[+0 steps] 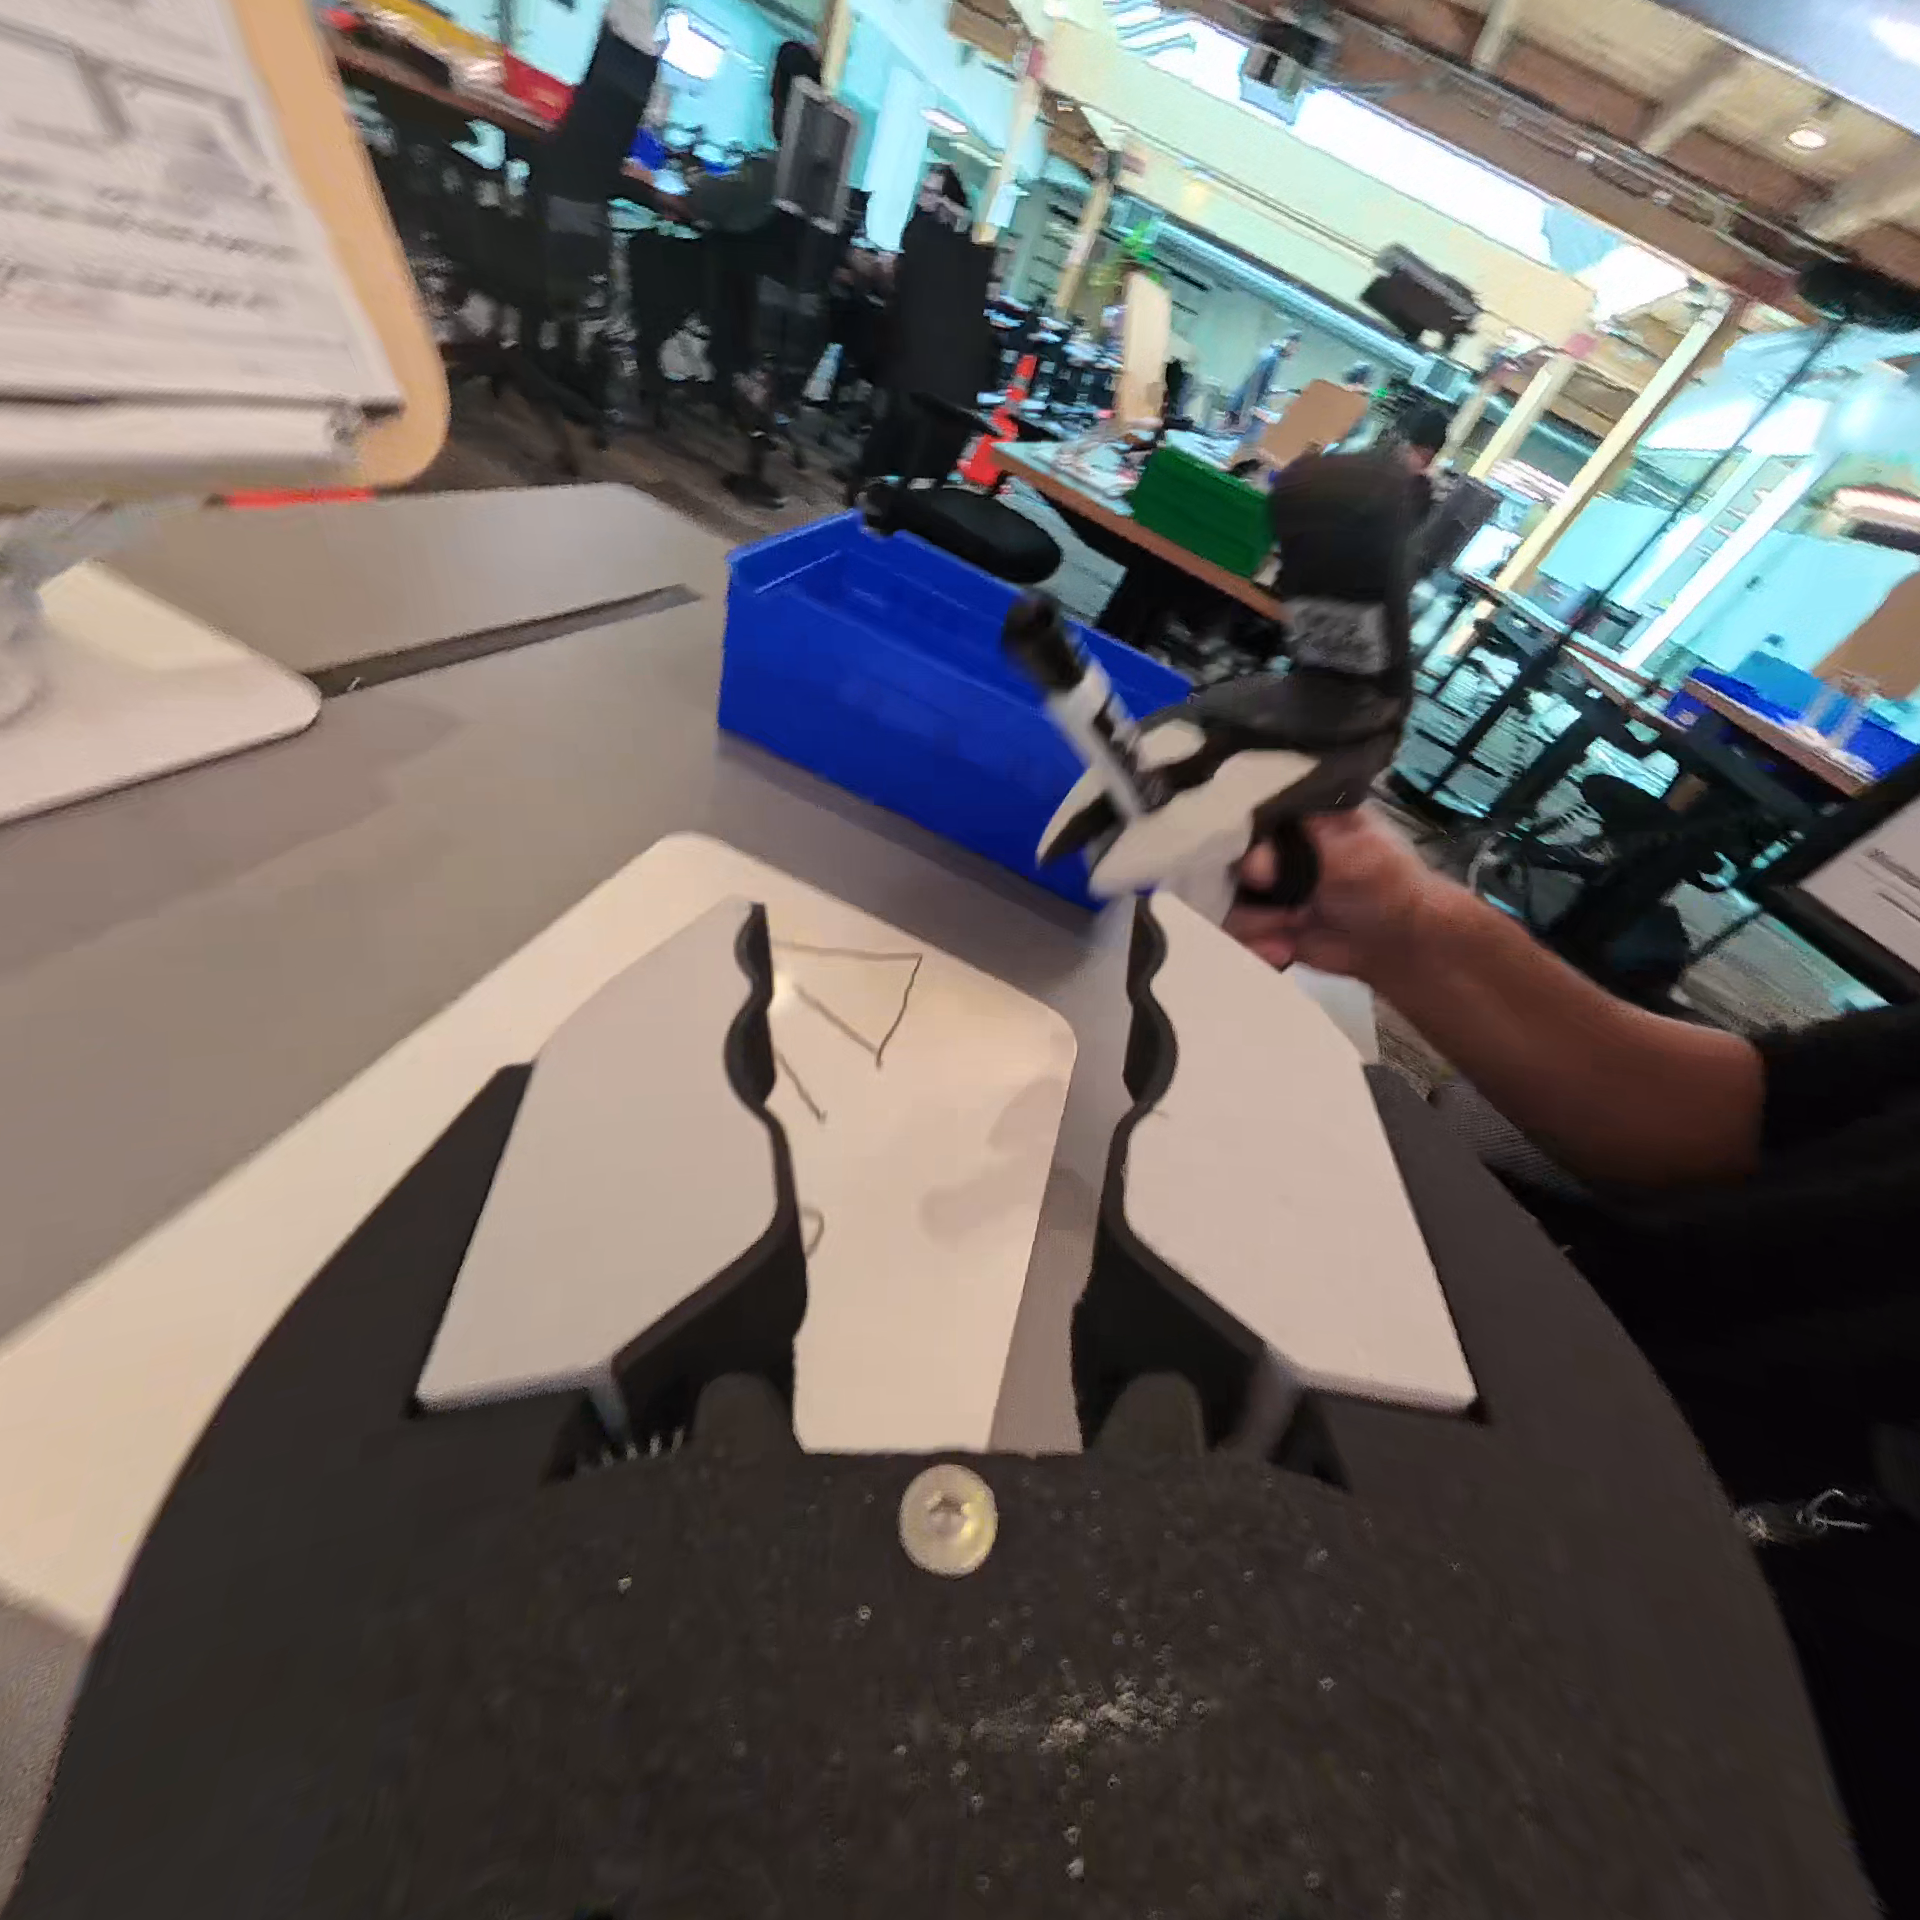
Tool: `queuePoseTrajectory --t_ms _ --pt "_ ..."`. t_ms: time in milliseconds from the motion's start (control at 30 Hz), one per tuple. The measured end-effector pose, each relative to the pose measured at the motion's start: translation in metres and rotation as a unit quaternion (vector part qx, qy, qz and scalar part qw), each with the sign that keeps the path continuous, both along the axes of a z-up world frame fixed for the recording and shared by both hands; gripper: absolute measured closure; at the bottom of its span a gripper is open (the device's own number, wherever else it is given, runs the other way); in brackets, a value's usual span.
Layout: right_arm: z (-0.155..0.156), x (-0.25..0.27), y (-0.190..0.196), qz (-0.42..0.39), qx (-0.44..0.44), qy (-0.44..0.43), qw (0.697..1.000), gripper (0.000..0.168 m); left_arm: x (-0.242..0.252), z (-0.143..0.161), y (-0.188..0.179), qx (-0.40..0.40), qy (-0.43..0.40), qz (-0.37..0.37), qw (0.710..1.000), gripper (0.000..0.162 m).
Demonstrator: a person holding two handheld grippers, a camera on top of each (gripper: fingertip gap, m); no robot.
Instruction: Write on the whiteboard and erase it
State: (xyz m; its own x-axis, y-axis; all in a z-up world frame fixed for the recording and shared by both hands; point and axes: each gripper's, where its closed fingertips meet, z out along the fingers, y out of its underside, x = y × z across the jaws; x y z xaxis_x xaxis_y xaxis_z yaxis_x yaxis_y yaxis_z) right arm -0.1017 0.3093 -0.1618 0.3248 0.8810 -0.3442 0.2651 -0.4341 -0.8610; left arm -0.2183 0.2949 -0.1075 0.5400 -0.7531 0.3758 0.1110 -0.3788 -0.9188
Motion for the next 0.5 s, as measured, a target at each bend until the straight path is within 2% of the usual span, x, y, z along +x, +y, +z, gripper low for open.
queuePoseTrajectory --t_ms 67,133,200,267,367,500 --pt "0.019 0.037 0.014 -0.077 0.011 -0.009 0.997 0.149 -0.009 -0.023 -0.014 -0.022 0.019 0.036 0.999 0.100" --pt "0.036 0.093 0.042 -0.170 0.016 -0.053 0.984 0.149 -0.016 -0.046 -0.033 -0.028 0.044 0.060 0.997 0.102" --pt "0.027 0.162 0.075 -0.249 -0.003 -0.166 0.954 0.149 -0.021 -0.064 -0.050 -0.025 0.068 0.080 0.994 0.109" --pt "-0.002 0.226 0.105 -0.302 -0.047 -0.293 0.906 0.148 -0.023 -0.071 -0.060 -0.015 0.072 0.096 0.993 0.112" --pt "-0.055 0.262 0.127 -0.275 -0.142 -0.410 0.858 0.149 -0.021 -0.077 -0.064 -0.026 0.072 0.089 0.993 0.114" --pt "-0.096 0.263 0.143 -0.194 -0.188 -0.516 0.813 0.148 -0.018 -0.073 -0.065 -0.032 0.050 0.076 0.995 0.115"
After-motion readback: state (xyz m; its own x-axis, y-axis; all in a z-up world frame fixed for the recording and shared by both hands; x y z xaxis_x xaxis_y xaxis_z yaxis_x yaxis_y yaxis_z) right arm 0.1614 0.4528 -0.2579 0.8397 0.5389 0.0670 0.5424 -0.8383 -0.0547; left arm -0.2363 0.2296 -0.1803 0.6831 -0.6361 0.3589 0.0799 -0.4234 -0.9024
